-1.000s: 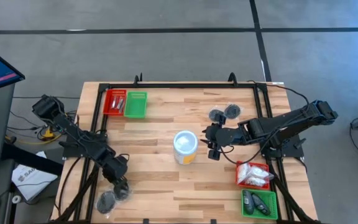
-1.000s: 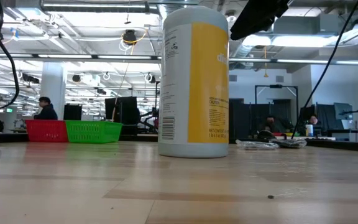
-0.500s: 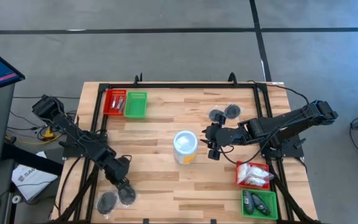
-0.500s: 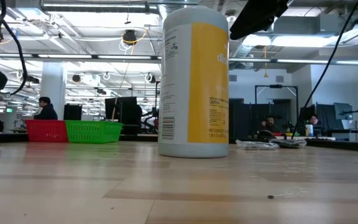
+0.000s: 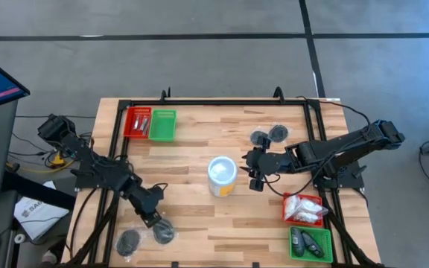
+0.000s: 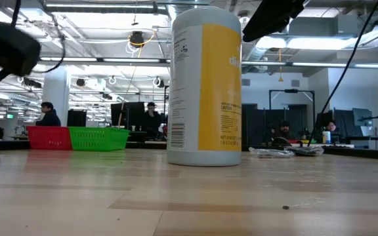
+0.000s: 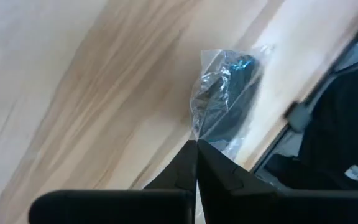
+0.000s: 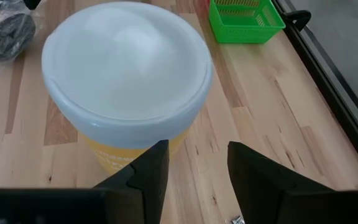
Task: Pick & Place Travel size toiletries
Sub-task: Put the black hairbrush into the top green basket
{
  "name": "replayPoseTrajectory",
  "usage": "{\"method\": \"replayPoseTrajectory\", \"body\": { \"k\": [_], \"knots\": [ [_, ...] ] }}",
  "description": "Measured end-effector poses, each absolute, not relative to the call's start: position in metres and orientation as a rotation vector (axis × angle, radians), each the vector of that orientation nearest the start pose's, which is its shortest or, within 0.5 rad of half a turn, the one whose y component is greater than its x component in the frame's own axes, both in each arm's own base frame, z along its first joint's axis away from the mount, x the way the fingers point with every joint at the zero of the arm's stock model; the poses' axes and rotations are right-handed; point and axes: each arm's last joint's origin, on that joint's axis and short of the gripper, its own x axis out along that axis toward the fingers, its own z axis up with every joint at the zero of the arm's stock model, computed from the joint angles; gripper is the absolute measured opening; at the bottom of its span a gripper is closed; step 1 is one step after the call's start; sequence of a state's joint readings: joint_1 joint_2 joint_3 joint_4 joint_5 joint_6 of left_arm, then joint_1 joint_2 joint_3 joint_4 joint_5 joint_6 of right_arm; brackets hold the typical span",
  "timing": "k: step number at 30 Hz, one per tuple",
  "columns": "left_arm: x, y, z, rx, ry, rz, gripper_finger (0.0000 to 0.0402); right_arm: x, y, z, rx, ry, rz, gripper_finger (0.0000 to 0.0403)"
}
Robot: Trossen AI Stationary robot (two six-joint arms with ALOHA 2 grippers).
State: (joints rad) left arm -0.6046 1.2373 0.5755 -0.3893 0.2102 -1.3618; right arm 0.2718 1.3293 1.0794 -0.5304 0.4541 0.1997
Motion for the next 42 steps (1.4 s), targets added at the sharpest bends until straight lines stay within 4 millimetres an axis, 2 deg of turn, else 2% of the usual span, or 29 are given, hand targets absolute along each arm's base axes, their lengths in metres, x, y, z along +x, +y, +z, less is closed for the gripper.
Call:
{"method": "replayPoseTrajectory", "body": {
  "k": [7,14,27,35,42],
  "knots": [
    [0.192,-0.120,0.192,-0.863,1.199,0.027,0.0000,0.269,0.062,0.291,-0.087,0.708,-0.244,0.0154],
    [0.202,-0.106,0.218,-0.770,1.062,0.039,0.0000,0.269,0.062,0.291,-0.087,0.708,-0.243,0.0154],
    [0.188,-0.066,0.250,-0.716,0.797,0.221,0.0000,0.269,0.062,0.291,-0.089,0.712,-0.244,0.0154],
    [0.181,-0.030,0.265,-0.644,0.649,0.337,0.0000,0.269,0.062,0.291,-0.088,0.711,-0.244,0.0154],
    [0.177,0.007,0.271,-0.544,0.586,0.472,0.0000,0.269,0.062,0.291,-0.086,0.711,-0.245,0.0154]
  ]
}}
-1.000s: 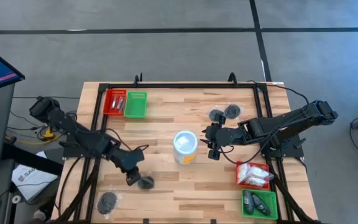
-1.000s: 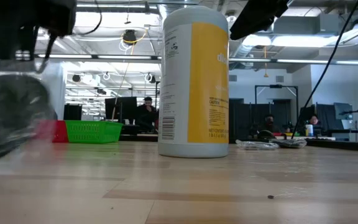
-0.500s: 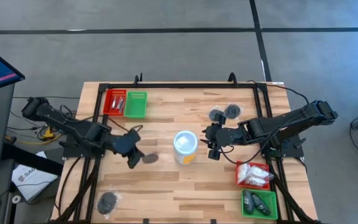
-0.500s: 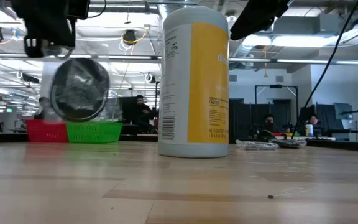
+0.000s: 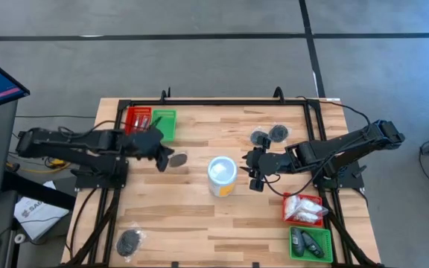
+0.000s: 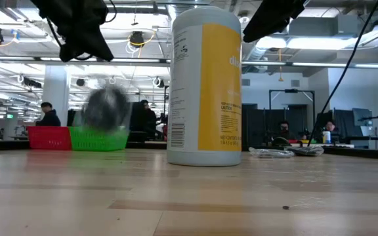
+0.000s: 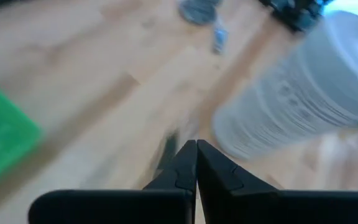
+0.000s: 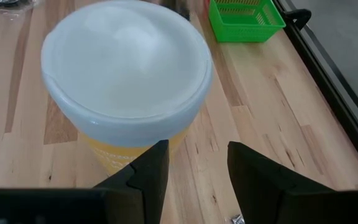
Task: Pick & Place Travel size toiletries
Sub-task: Put the black hairbrush into the top green basket
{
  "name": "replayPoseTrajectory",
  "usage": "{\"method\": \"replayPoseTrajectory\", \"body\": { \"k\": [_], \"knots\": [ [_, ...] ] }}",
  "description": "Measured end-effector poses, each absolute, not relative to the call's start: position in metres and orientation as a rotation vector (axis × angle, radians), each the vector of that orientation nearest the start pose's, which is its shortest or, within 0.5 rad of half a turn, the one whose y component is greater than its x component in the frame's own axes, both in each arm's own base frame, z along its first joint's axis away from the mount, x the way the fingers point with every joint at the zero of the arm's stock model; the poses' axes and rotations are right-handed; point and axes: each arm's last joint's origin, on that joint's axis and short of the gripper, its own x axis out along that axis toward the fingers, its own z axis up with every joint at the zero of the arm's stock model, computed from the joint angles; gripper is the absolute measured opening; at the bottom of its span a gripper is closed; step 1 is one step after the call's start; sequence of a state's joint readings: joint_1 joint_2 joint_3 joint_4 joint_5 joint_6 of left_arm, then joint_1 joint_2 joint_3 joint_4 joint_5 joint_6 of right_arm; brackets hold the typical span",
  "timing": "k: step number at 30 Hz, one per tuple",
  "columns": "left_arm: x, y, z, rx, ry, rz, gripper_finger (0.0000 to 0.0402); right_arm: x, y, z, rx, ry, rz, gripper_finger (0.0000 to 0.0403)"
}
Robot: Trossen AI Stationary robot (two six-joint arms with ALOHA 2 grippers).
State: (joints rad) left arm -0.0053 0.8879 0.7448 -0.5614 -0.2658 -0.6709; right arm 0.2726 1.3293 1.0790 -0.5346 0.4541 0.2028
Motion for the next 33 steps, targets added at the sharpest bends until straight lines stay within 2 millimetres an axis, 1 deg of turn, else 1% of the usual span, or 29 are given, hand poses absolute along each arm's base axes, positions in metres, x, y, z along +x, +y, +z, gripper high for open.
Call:
{"method": "replayPoseTrajectory", "body": {
  "k": [4,7,10,12,15,18,22,24,26,29,33],
  "knots": [
    [0.176,0.027,0.271,-0.494,0.581,0.551,0.0000,0.269,0.062,0.291,-0.086,0.711,-0.245,0.0154],
    [0.175,0.038,0.269,-0.501,0.591,0.574,0.0000,0.269,0.062,0.291,-0.086,0.711,-0.245,0.0154],
    [0.178,0.039,0.266,-0.510,0.638,0.495,0.0000,0.269,0.062,0.291,-0.080,0.710,-0.247,0.0154],
    [0.182,0.038,0.262,-0.505,0.670,0.473,0.0001,0.269,0.062,0.291,-0.079,0.710,-0.248,0.0154],
    [0.188,0.035,0.251,-0.538,0.764,0.438,0.0001,0.269,0.062,0.291,-0.079,0.710,-0.248,0.0154],
    [0.194,0.033,0.236,-0.589,0.867,0.403,0.0001,0.269,0.062,0.291,-0.079,0.711,-0.248,0.0154],
    [0.195,0.032,0.210,-0.655,0.983,0.467,0.0006,0.268,0.062,0.291,-0.080,0.714,-0.248,0.0154],
    [0.194,0.032,0.200,-0.679,1.021,0.497,0.0016,0.268,0.062,0.291,-0.080,0.714,-0.248,0.0154],
    [0.194,0.032,0.195,-0.700,1.039,0.517,0.0033,0.268,0.062,0.291,-0.081,0.714,-0.248,0.0154],
    [0.193,0.032,0.194,-0.740,1.038,0.549,0.0065,0.268,0.062,0.291,-0.081,0.714,-0.248,0.0154],
    [0.192,0.033,0.193,-0.799,1.017,0.641,0.0105,0.268,0.062,0.291,-0.081,0.714,-0.247,0.0154]
  ]
}}
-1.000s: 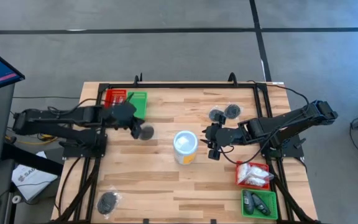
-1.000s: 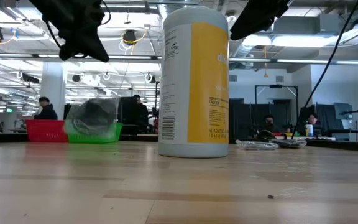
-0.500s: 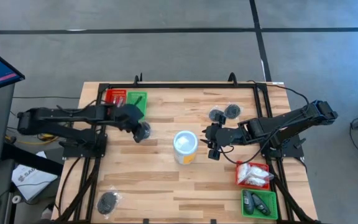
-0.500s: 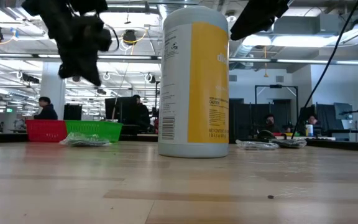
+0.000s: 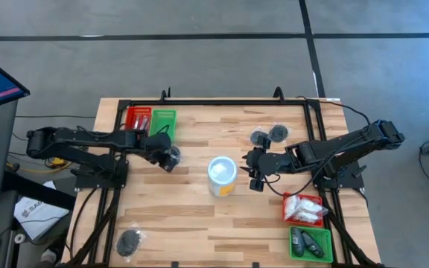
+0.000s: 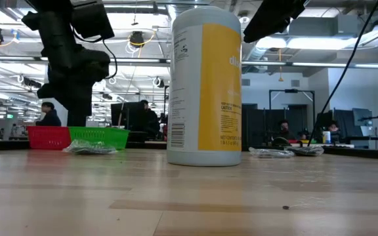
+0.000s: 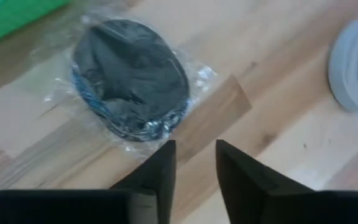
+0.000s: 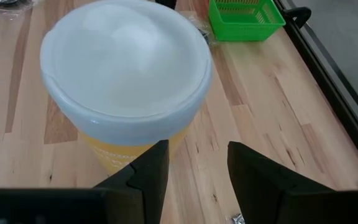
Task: Pick & Place Travel size toiletries
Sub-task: Put the black hairbrush into the top green basket
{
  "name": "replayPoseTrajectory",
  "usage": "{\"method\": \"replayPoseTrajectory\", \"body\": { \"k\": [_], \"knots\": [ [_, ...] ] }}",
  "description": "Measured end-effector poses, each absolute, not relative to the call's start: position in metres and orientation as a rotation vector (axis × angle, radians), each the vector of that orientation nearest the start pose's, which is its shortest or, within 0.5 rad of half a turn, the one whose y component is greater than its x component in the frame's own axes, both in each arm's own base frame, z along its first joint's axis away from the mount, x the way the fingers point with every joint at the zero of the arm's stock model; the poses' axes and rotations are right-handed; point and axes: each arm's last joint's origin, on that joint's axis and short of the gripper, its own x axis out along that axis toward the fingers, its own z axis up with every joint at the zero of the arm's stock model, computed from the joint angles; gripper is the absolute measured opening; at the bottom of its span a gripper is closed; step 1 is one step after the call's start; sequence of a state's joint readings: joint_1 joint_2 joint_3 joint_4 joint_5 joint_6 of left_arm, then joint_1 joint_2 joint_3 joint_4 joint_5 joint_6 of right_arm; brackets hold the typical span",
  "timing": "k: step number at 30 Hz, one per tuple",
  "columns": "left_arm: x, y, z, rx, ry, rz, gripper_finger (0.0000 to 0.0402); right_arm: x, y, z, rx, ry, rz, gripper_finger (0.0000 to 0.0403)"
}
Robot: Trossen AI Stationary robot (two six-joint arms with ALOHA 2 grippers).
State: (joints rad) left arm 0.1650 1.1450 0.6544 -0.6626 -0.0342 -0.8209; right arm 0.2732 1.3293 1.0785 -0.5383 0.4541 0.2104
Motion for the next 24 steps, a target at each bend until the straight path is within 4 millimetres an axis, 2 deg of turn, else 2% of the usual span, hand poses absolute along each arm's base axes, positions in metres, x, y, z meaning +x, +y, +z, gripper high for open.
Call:
{"method": "replayPoseTrajectory", "body": {
  "k": [6,12,19,24],
  "knots": [
    [0.191,0.035,0.193,-0.865,0.948,0.777,0.0149,0.268,0.062,0.289,-0.086,0.722,-0.247,0.0154],
    [0.190,0.037,0.191,-0.898,0.899,0.877,0.0175,0.268,0.062,0.289,-0.091,0.723,-0.245,0.0154],
    [0.174,0.035,0.164,-1.027,0.894,1.049,0.0190,0.268,0.062,0.289,-0.094,0.723,-0.244,0.0154],
    [0.172,0.036,0.158,-1.000,0.849,1.084,0.0198,0.268,0.062,0.289,-0.108,0.720,-0.237,0.0154]
  ]
}}
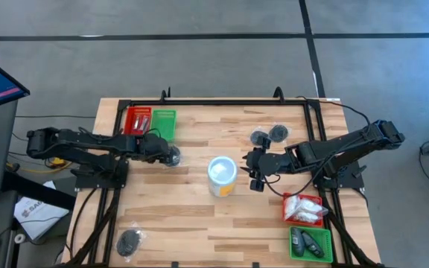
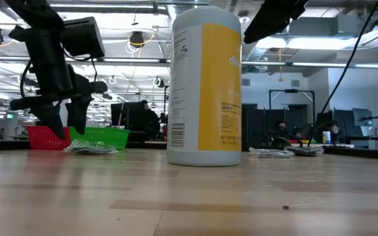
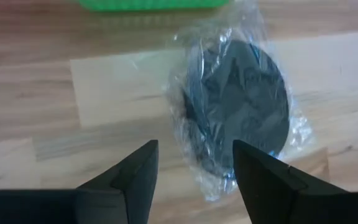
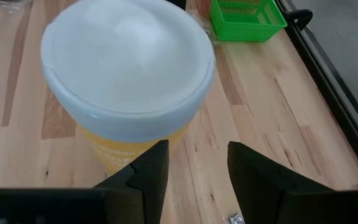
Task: Pick & Place Travel size toiletries
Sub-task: Put the black hairbrush into the top green basket
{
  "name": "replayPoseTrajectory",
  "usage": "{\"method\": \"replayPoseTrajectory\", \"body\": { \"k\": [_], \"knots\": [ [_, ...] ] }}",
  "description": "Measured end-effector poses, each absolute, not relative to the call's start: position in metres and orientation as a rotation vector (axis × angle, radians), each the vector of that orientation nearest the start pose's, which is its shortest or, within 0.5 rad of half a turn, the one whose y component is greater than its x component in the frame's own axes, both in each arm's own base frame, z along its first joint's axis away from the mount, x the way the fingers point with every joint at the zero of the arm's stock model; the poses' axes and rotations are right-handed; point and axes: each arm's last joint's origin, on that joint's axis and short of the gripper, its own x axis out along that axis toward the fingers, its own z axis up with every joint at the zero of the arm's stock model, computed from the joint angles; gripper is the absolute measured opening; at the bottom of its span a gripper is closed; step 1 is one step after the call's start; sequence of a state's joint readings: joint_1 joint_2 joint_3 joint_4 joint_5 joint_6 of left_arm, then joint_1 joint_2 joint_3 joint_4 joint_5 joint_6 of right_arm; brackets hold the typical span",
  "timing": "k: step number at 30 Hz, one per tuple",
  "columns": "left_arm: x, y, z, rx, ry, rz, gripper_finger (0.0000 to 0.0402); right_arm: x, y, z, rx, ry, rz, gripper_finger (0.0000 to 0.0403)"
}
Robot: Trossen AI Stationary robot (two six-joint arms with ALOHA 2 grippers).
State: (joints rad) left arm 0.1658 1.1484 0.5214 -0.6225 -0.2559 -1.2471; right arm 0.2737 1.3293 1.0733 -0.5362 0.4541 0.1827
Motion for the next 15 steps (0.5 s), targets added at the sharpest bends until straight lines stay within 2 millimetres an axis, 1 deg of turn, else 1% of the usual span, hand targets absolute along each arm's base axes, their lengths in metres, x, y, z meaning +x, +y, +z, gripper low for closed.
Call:
{"method": "replayPoseTrajectory", "body": {
  "k": [3,7,11,15],
  "knots": [
    [0.172,0.038,0.155,-1.008,0.824,1.085,0.0200,0.268,0.062,0.289,-0.108,0.720,-0.237,0.0154],
    [0.165,0.042,0.143,-1.021,0.810,1.109,0.0200,0.268,0.062,0.289,-0.107,0.719,-0.237,0.0154],
    [0.163,0.047,0.131,-1.029,0.736,1.097,0.0200,0.268,0.062,0.289,-0.107,0.718,-0.237,0.0154],
    [0.165,0.052,0.127,-1.026,0.640,1.040,0.0200,0.268,0.062,0.289,-0.106,0.718,-0.237,0.0154]
  ]
}}
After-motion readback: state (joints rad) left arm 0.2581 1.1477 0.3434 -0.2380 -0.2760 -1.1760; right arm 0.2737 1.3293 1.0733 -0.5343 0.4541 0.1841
